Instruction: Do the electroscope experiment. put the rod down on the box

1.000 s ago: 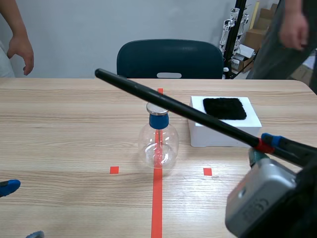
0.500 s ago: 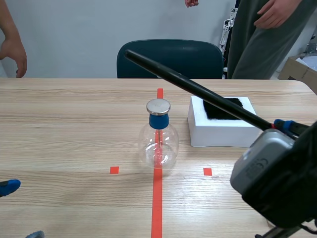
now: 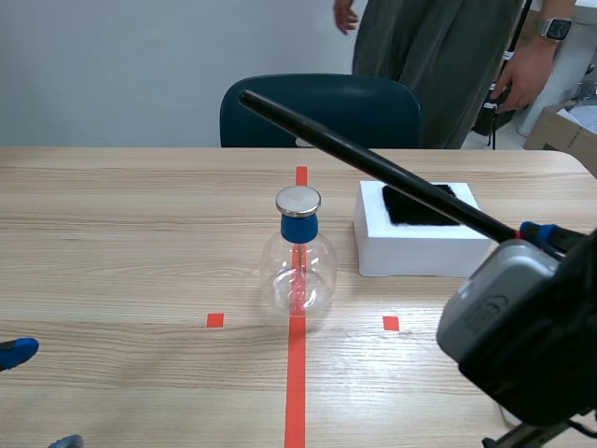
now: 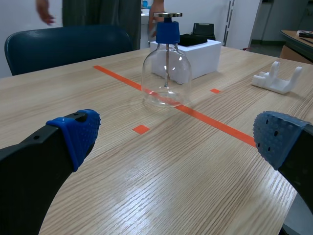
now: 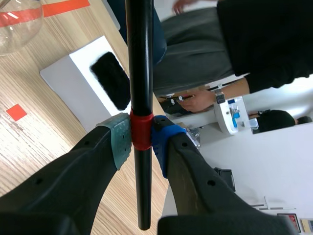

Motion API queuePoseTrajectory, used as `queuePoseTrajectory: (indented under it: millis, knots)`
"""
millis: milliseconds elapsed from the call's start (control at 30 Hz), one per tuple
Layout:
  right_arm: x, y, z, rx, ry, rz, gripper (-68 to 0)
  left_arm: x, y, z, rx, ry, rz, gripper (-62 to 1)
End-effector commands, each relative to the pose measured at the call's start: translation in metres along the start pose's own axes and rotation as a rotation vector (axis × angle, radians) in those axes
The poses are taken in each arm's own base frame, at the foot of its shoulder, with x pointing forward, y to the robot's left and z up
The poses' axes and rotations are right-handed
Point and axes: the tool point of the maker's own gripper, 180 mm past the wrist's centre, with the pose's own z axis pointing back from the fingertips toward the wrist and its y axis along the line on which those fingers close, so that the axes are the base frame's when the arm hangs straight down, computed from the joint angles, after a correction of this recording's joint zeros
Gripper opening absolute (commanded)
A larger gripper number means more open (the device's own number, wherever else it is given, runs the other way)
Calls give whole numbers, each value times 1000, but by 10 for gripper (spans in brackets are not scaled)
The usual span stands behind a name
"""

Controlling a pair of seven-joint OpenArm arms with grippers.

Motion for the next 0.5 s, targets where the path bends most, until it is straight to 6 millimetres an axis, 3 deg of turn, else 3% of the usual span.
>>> queuePoseTrajectory:
  millis: [0, 267, 467]
  knots:
    - [0, -10, -4, -39, -6, -6, -673, 11, 2, -1, 2, -57, -7, 14]
    - [-26, -36, -15, -131, 89, -106, -673, 11, 2, -1, 2, -57, -7, 14]
    - [-32, -27, -19, -28, 64, -19, -673, 11, 2, -1, 2, -57, -7, 14]
